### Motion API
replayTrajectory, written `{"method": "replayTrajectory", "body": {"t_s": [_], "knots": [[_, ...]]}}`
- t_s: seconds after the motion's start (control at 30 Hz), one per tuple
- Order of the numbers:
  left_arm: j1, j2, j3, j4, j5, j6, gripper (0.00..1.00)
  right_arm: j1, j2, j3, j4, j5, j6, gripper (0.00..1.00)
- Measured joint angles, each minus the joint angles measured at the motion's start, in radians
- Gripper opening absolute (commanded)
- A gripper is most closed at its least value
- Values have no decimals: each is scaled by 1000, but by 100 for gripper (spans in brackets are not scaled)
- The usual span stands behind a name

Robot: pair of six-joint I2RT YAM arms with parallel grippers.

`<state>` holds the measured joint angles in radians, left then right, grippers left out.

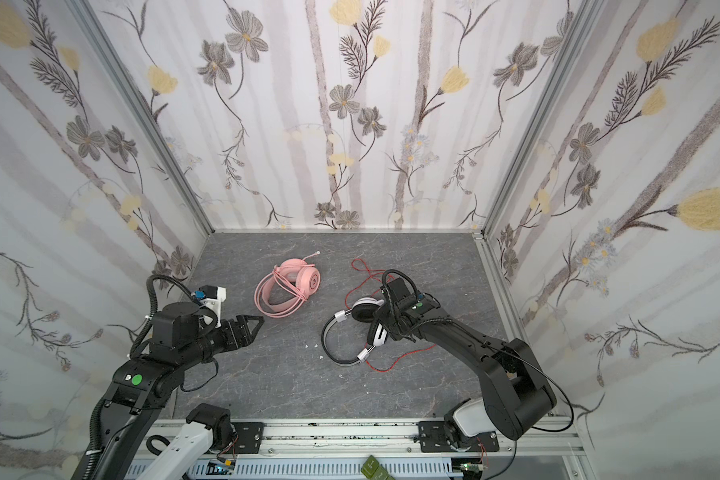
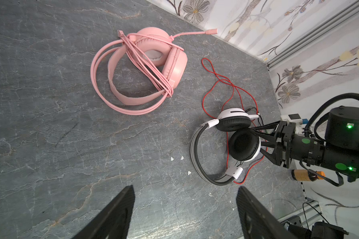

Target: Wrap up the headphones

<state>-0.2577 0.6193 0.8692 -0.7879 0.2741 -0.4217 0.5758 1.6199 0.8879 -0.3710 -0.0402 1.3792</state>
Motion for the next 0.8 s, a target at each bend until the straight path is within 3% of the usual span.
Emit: {"method": "replayTrajectory", "body": {"t_s": [0.3,0.57,0.8], "knots": [[0,10,-2,1,-1,0,80,37,11,20,34,-52,51,97],[-41,74,-2,-1,-48,-14,79,-1,-172,-45,82,-60,-93,100],[-169,178,-74,62,-85,-120,77,-189,-320,-259,143,-115,-303,100]]}}
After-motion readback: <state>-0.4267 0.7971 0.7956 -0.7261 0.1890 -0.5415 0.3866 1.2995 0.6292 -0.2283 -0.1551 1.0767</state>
